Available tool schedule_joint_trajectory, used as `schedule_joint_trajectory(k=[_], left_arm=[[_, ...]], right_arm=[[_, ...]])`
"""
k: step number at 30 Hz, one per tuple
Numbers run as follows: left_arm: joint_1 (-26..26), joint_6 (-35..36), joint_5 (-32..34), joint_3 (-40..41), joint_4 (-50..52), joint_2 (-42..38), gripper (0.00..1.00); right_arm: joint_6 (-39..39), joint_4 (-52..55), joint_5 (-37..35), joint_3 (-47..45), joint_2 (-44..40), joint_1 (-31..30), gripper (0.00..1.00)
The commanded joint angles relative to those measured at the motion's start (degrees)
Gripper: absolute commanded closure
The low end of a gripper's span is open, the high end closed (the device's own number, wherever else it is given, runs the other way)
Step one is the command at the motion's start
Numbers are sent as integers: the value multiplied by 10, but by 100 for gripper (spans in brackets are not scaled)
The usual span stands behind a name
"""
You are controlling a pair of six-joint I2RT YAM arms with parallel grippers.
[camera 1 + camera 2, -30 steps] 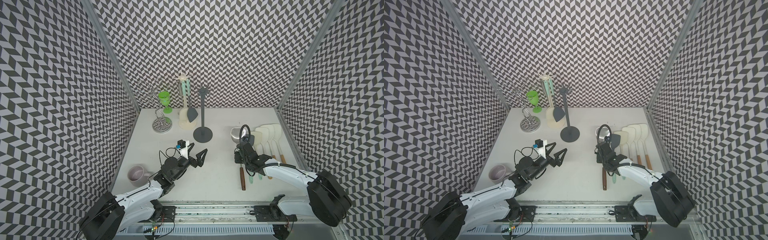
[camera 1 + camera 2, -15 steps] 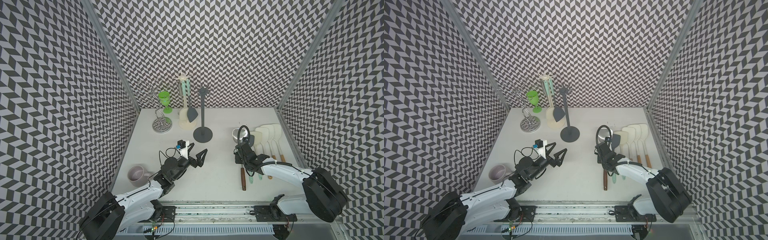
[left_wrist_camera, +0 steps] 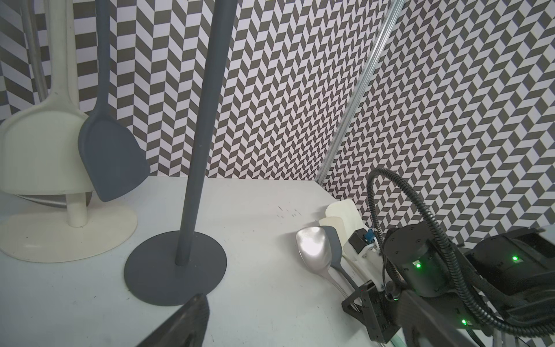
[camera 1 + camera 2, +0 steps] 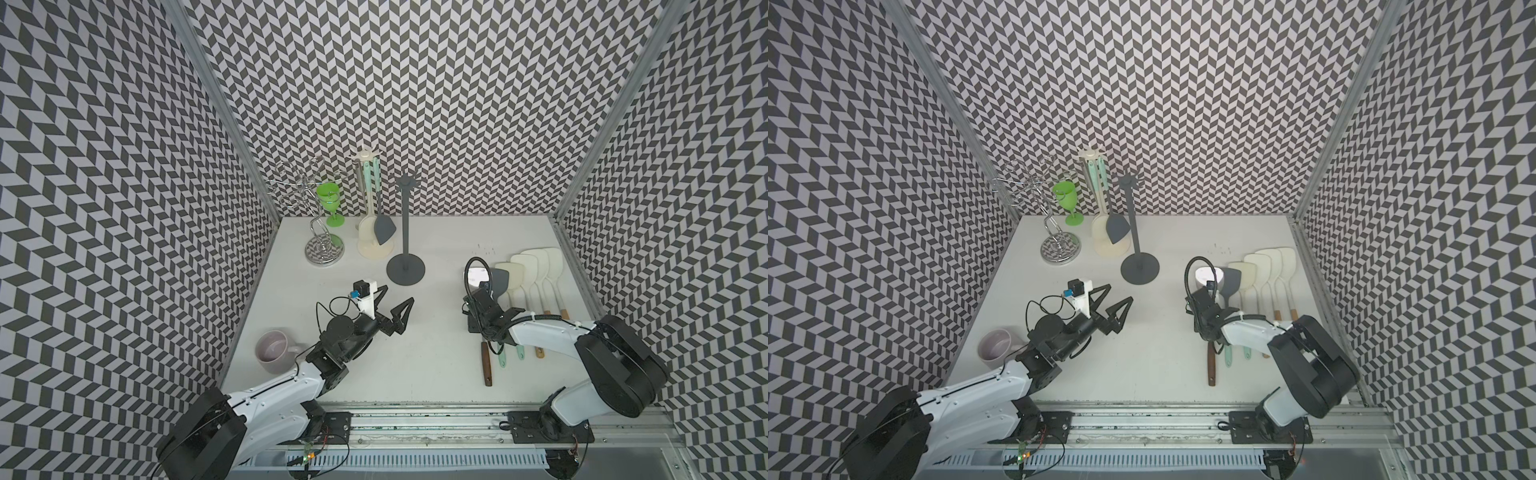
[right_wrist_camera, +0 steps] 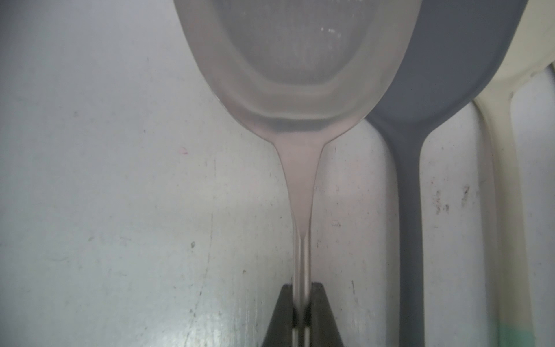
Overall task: Take the spatula off the kitchen utensil rack
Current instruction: Place the spatula at the center of the board.
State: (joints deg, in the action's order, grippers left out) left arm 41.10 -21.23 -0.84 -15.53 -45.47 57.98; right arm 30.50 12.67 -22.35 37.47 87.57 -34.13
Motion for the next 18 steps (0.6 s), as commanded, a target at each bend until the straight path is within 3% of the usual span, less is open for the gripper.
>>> schedule_joint_trajectory(k=[1,13,18], left_arm=[[-2,8,-3,9,-15,-10,0],[-2,9,-3,10,-14,-16,0],[-1,8,-3,11,-13,-21,0]], right_arm=[[12,-38,-17,11,6,4,94],[3,-29,-26,30,14,6,76],[-1,-21,-22,33,6,6,74]])
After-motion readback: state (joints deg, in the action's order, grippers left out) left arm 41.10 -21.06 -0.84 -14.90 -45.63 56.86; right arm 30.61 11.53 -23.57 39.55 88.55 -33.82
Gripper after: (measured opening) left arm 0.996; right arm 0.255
